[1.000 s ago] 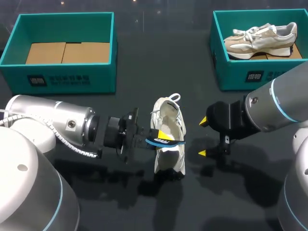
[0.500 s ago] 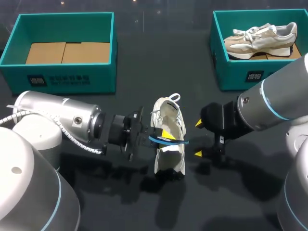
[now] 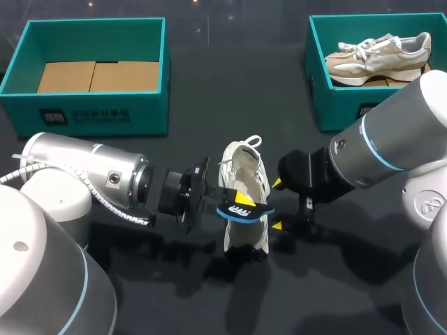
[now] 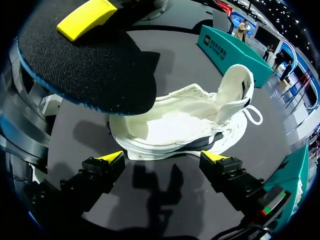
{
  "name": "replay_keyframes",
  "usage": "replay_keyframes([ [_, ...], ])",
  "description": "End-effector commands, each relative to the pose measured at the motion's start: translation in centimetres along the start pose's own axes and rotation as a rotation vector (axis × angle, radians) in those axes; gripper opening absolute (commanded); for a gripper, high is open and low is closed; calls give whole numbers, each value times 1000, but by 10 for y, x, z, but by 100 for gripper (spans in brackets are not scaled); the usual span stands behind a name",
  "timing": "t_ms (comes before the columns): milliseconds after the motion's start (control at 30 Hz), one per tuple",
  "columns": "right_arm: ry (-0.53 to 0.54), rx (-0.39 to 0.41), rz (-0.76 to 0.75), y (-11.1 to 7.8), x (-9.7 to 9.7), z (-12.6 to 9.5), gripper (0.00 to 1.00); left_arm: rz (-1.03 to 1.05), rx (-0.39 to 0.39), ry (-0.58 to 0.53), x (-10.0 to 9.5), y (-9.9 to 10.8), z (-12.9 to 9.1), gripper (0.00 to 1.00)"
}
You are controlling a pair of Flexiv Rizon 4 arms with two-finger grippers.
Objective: Take the shoe out of the shoebox, open the shoe tongue, remove and reinsert the insole, then place the shoe into the shoebox
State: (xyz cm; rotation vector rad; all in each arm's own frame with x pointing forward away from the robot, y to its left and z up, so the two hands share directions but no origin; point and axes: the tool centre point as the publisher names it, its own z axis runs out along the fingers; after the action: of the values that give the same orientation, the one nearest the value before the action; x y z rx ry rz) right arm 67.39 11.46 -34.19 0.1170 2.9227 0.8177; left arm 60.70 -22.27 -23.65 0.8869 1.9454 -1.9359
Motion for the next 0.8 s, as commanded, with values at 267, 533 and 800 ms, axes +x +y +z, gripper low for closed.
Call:
replay_keyframes([
  [267, -9, 0, 22, 3, 4, 6, 100, 11, -9, -3, 4, 2, -5, 0],
  [533, -12, -8, 29, 3, 6, 8, 100, 21, -3, -11, 3, 2, -6, 0],
  [800, -19, -14, 50, 3, 7, 10, 100, 30, 10, 7, 7, 5, -5, 0],
])
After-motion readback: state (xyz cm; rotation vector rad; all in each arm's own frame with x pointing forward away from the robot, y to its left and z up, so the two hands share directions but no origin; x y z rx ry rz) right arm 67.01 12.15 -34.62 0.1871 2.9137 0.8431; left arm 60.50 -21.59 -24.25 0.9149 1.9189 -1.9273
